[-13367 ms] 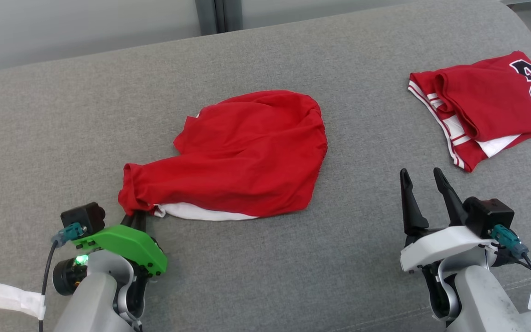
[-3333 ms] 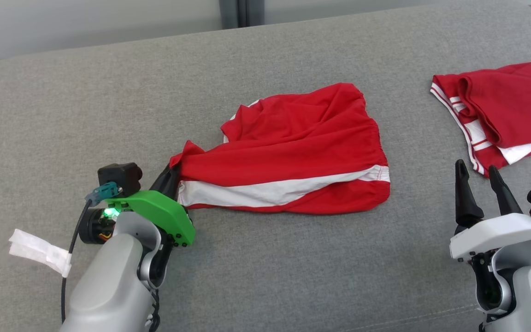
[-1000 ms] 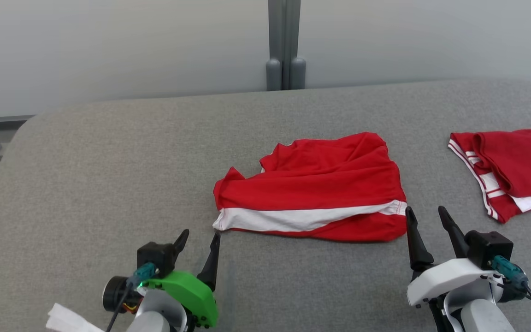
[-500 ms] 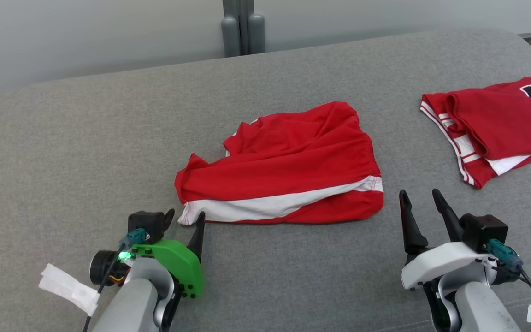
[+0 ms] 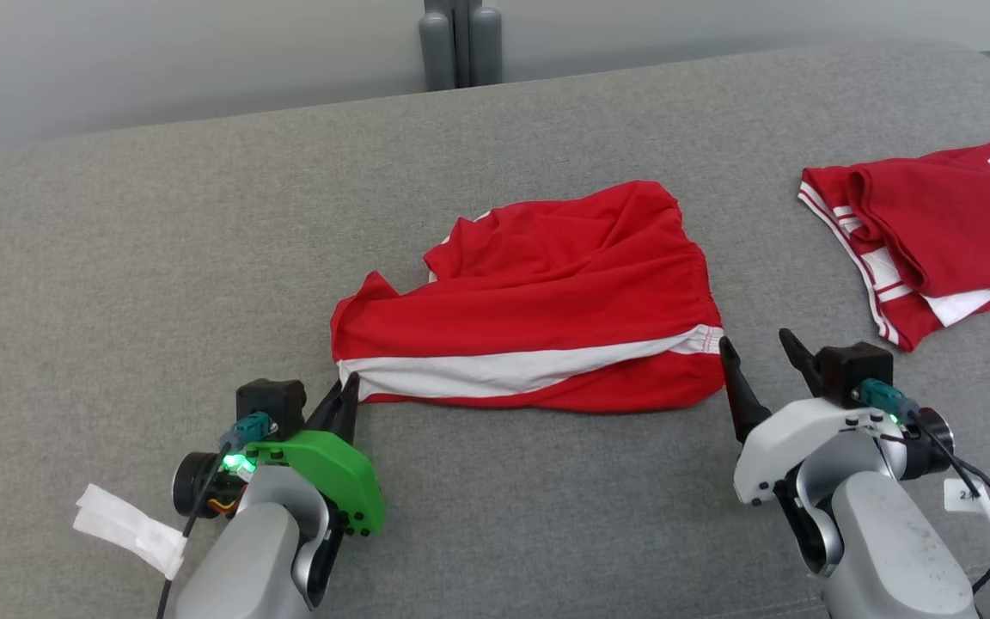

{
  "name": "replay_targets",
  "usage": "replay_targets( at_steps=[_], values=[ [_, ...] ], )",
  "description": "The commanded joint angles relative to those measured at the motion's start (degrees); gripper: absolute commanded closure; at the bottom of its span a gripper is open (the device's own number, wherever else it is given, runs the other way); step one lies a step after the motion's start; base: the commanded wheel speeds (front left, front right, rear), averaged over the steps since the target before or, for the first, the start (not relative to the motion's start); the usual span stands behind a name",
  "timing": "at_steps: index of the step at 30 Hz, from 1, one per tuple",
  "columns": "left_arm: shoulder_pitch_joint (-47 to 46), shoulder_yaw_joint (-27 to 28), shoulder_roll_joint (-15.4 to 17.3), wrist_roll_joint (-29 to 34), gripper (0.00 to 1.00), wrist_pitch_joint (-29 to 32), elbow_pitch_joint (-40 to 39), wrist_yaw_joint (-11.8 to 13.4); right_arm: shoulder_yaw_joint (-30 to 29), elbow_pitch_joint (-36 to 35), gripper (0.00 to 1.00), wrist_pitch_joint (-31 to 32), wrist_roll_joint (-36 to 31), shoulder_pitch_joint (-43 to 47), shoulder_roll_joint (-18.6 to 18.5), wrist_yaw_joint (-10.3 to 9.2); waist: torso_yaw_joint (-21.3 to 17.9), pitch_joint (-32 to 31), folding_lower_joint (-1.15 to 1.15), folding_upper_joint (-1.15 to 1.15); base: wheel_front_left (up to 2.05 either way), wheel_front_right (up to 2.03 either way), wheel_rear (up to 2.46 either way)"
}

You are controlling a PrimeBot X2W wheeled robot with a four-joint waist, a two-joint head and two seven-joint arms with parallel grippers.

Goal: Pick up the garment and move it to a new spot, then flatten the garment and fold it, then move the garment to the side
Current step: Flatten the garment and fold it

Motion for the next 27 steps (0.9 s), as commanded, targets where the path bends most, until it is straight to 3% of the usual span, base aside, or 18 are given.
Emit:
replay_targets(
  at_steps=[1, 13, 14, 15, 16, 19, 20, 27],
  values=[
    [-0.97, -0.20, -0.17, -0.30, 1.00, -0.47, 0.19, -0.24, 0.54, 1.47, 0.00, 1.64, -0.13, -1.43, -0.89, -0.06, 0.71, 0.20, 0.00, 0.00, 0.00, 0.00, 0.00],
    [-1.21, -2.88, -0.78, -1.43, 1.00, -1.98, 0.03, -0.70, 7.12, 11.68, 0.00, 9.27, 8.13, -8.46, -4.51, -0.06, 3.67, 0.61, 0.00, 0.00, 0.00, 0.00, 0.00],
    [-1.23, -3.02, -0.80, -1.46, 1.00, -1.97, 0.04, -0.70, 7.74, 12.21, 0.15, 9.49, 8.54, -8.81, -4.74, -0.06, 3.78, 0.61, 0.00, 0.00, 0.00, 0.00, 0.00],
    [-1.25, -3.14, -0.81, -1.54, 1.00, -2.04, 0.07, -0.69, 8.22, 12.74, 0.40, 9.82, 9.10, -9.27, -5.05, -0.06, 3.90, 0.59, 0.00, 0.00, 0.00, 0.00, 0.00],
    [-1.24, -3.24, -0.82, -1.63, 1.00, -2.14, 0.10, -0.69, 8.54, 13.07, 0.59, 9.84, 9.48, -9.55, -5.30, -0.06, 3.98, 0.55, 0.00, 0.00, 0.00, 0.00, 0.00],
    [-1.17, -3.55, -0.85, -1.85, 1.00, -2.36, 0.24, -0.61, 9.43, 14.06, 0.95, 10.76, 11.46, -10.10, -5.74, -0.06, 4.16, 0.25, 0.00, 0.00, 0.00, 0.00, 0.00],
    [-1.11, -3.62, -0.85, -1.82, 1.00, -2.45, 0.28, -0.59, 9.69, 14.17, 1.00, 10.76, 12.00, -10.21, -5.96, -0.06, 4.18, 0.15, 0.00, 0.00, 0.00, 0.00, 0.00],
    [-0.30, -3.05, -0.61, -2.58, 1.00, -3.28, -0.87, -0.78, 11.10, 11.78, 1.00, 7.68, 14.71, -10.42, -7.53, -0.06, 3.63, -1.48, 0.00, 0.00, 0.00, 0.00, 0.00]
  ],
)
